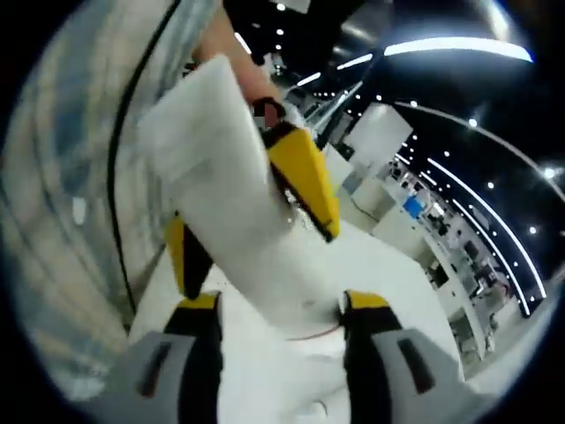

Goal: Arrange the skincare products in the storage area until every visible bottle or jar stands upright without overlapping.

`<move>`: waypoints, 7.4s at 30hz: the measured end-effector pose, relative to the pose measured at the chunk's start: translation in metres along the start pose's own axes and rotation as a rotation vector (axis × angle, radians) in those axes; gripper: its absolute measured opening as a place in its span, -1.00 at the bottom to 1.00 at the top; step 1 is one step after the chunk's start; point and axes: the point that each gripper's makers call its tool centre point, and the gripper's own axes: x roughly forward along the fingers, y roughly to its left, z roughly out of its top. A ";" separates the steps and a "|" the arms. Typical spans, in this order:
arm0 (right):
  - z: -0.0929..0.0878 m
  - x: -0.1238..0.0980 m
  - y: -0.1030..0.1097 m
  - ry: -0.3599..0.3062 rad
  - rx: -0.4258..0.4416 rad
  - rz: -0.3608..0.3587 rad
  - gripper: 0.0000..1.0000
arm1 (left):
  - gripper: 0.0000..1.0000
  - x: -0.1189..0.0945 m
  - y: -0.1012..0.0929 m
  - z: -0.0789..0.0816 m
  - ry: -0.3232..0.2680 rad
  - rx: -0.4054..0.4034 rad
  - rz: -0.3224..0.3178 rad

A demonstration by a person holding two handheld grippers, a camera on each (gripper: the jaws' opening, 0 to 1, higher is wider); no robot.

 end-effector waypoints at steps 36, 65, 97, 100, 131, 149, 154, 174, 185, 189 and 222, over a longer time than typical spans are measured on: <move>-0.014 -0.006 -0.008 0.081 -0.031 -0.007 -0.43 | -0.15 0.004 -0.017 0.022 -0.091 0.006 -0.074; -0.061 -0.010 -0.007 0.080 0.801 -0.116 -0.45 | 0.23 -0.030 -0.009 0.074 -0.422 0.703 0.247; -0.038 0.019 0.010 0.171 0.993 -0.016 -0.41 | -0.62 -0.002 -0.028 0.096 -0.408 1.268 0.541; -0.038 0.022 0.012 0.184 0.974 -0.008 -0.39 | -0.68 -0.001 -0.026 0.094 -0.385 1.307 0.559; 0.030 -0.029 -0.018 -0.223 0.859 0.255 -0.11 | -0.72 -0.011 0.017 0.068 0.090 1.650 0.675; 0.049 -0.023 0.005 -0.188 0.523 0.298 -0.89 | -0.65 0.002 0.029 0.048 0.254 1.798 0.621; 0.049 -0.022 0.004 -0.198 0.529 0.292 -0.93 | -0.58 0.003 0.027 0.051 0.206 1.745 0.600; 0.020 -0.017 -0.016 -0.263 0.541 0.210 -0.93 | -0.34 -0.026 0.026 0.070 0.000 1.646 0.671; 0.013 -0.021 -0.014 -0.264 0.620 0.230 -0.86 | -0.25 -0.016 0.005 0.060 -0.078 1.656 0.637; 0.012 -0.021 -0.013 -0.249 0.634 0.236 -0.84 | -0.21 -0.014 0.003 0.059 -0.074 1.668 0.652; -0.009 -0.002 0.005 -0.091 0.670 0.240 -0.72 | -0.12 -0.037 0.024 0.056 -0.077 1.575 0.828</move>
